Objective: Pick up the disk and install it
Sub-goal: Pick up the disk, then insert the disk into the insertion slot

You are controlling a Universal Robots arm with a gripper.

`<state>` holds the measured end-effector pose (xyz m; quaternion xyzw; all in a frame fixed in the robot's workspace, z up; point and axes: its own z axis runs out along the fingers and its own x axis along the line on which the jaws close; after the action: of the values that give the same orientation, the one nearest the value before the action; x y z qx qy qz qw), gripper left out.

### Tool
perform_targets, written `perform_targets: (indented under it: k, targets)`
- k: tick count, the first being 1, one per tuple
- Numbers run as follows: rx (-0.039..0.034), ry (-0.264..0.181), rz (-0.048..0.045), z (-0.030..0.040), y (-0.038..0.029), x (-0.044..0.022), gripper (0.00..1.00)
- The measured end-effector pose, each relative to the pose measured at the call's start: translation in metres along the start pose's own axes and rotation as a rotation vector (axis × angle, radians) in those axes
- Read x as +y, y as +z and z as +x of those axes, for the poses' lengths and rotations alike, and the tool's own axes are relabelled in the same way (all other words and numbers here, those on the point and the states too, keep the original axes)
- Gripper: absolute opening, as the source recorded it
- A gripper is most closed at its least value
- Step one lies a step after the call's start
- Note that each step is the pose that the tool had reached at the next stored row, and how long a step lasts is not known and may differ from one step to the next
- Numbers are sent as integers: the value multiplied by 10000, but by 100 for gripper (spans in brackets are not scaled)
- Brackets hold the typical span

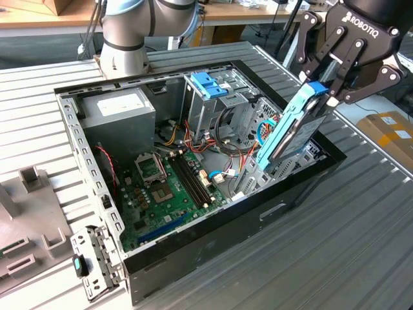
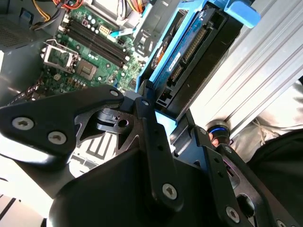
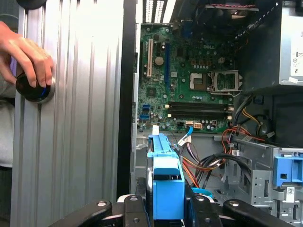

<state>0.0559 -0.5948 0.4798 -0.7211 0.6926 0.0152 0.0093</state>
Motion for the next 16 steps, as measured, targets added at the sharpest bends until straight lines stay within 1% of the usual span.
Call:
perform_targets:
  k: [2, 4, 16]
  targets:
    - [2, 0, -1, 3, 1, -56, 37]
    - [1, -1, -1, 4, 2, -78, 37]
    - [2, 1, -1, 5, 2, -82, 37]
